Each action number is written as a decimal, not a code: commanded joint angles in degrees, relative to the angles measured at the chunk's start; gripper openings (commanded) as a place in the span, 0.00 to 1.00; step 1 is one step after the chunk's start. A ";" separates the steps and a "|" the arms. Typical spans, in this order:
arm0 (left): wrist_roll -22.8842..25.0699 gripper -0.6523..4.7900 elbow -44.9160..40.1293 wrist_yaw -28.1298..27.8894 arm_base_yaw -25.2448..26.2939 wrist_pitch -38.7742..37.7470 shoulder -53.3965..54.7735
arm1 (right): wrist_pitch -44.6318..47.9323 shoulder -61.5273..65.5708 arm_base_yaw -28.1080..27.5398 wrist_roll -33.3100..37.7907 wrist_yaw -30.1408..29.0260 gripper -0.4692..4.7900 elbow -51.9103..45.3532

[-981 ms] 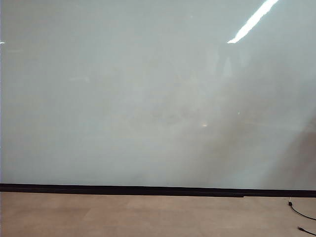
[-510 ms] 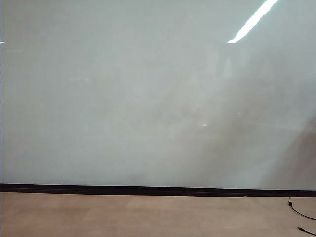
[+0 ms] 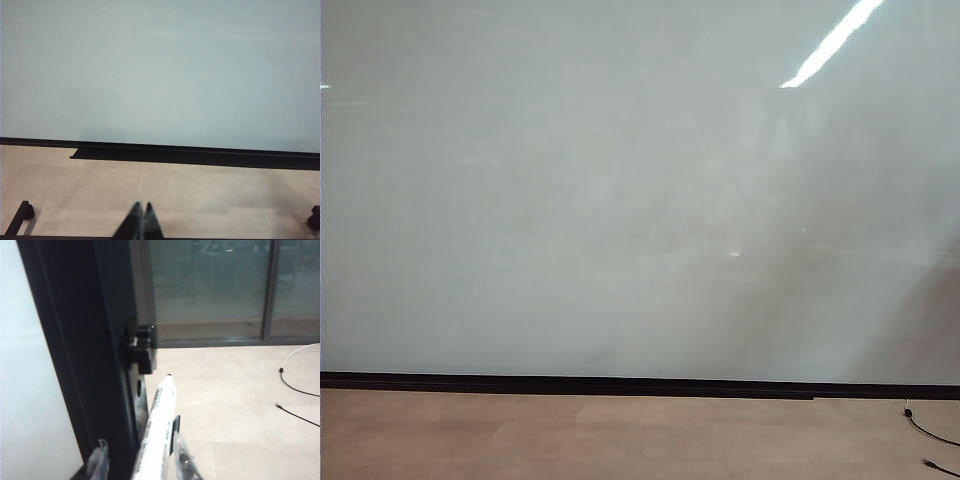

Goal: Pick up the pen on the shelf to the right of the whiteboard and write the letter A.

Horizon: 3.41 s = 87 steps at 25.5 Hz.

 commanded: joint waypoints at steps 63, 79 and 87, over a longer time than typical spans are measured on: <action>0.22 0.11 0.13 0.00 -0.02 0.50 0.02 | 1.44 -2.47 -1.81 0.22 2.56 0.07 -0.04; 0.24 0.11 0.13 0.00 -0.02 0.50 0.02 | 1.20 -25.38 3.26 5.33 33.92 0.07 -24.63; 0.24 0.11 0.13 0.00 -0.02 0.50 0.02 | 0.87 -42.40 17.64 5.31 33.86 0.07 -35.06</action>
